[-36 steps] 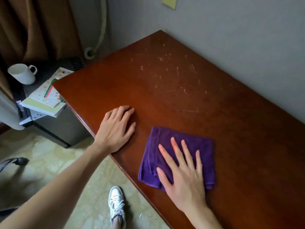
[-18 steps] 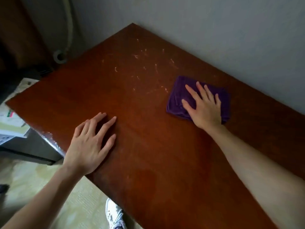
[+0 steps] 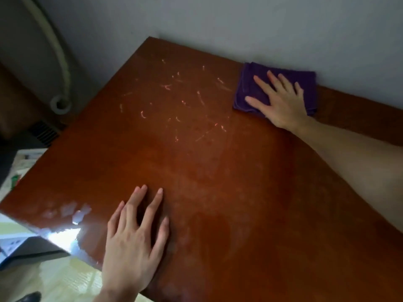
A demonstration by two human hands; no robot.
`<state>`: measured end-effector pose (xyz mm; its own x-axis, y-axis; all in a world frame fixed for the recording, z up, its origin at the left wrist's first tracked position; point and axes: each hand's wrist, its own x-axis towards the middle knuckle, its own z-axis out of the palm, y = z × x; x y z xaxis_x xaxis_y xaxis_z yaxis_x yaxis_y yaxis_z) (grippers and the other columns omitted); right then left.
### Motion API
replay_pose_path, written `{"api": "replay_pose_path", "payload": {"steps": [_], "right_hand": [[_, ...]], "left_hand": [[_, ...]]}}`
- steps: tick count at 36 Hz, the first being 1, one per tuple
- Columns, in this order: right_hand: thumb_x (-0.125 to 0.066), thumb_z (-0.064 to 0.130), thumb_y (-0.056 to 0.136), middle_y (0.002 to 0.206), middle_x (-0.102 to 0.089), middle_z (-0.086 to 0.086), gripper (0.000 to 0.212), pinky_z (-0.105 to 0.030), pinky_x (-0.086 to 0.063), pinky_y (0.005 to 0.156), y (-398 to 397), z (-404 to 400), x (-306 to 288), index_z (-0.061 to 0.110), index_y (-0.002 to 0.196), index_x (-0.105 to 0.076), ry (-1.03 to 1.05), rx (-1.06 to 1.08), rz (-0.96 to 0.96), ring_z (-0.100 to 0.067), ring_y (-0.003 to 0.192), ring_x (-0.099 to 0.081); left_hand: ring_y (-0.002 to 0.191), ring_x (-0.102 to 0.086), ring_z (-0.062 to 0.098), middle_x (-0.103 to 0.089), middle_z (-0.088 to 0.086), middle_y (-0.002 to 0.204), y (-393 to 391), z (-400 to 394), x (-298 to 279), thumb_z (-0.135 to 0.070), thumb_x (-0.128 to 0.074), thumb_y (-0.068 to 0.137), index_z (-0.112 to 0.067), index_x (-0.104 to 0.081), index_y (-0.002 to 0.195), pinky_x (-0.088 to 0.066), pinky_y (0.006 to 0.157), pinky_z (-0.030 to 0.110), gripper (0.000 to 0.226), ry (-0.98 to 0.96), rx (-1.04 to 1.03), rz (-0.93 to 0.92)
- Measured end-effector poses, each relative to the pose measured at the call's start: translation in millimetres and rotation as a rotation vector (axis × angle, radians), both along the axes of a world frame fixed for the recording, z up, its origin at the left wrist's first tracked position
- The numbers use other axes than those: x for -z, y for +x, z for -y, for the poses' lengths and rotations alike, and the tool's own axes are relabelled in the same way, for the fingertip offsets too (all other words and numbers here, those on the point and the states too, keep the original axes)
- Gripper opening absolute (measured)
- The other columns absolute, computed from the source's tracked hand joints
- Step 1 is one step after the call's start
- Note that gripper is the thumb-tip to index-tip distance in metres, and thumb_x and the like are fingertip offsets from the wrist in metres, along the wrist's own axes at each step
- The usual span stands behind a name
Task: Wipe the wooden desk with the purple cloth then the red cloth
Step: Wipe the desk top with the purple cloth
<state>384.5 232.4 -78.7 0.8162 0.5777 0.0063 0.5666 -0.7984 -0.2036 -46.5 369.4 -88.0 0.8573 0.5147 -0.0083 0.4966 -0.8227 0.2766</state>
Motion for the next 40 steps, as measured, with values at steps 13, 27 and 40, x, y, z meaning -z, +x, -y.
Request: {"api": "replay_pose_path", "payload": {"steps": [13,27,40], "right_hand": [[-0.031,0.083,0.091,0.171,-0.022,0.002,0.079,-0.061,-0.016,0.123,-210.9,26.4,12.4,0.043,0.159,-0.029,0.038,-0.071,0.077,-0.028,0.157,-0.020],[-0.027,0.078,0.097,0.173,-0.014,-0.002,0.075,-0.068,-0.019,0.120,-366.7,59.4,8.3,0.041,0.162,-0.021,-0.066,-0.114,0.015,-0.031,0.159,-0.013],[-0.022,0.081,0.094,0.174,-0.004,0.003,0.076,-0.058,0.001,0.126,-191.4,-48.2,8.8,0.047,0.161,-0.012,-0.040,-0.116,0.022,-0.025,0.160,0.001]], "left_hand": [[0.150,-0.027,0.016,-0.037,0.006,0.157,2.8,2.1,-2.9,-0.049,-0.035,0.096,-0.028,-0.043,0.149,-0.023,0.120,0.043,0.058,-0.008,0.001,0.033],[0.143,-0.035,0.017,-0.044,0.000,0.149,-1.6,-14.4,-3.8,-0.039,-0.038,0.098,-0.024,-0.049,0.141,-0.027,0.115,0.044,0.046,-0.146,0.023,0.177],[0.149,-0.022,0.027,-0.028,0.008,0.157,23.5,-131.2,-5.9,-0.057,-0.018,0.100,-0.044,-0.031,0.152,-0.014,0.121,0.052,0.054,-0.008,0.109,-0.023]]}}
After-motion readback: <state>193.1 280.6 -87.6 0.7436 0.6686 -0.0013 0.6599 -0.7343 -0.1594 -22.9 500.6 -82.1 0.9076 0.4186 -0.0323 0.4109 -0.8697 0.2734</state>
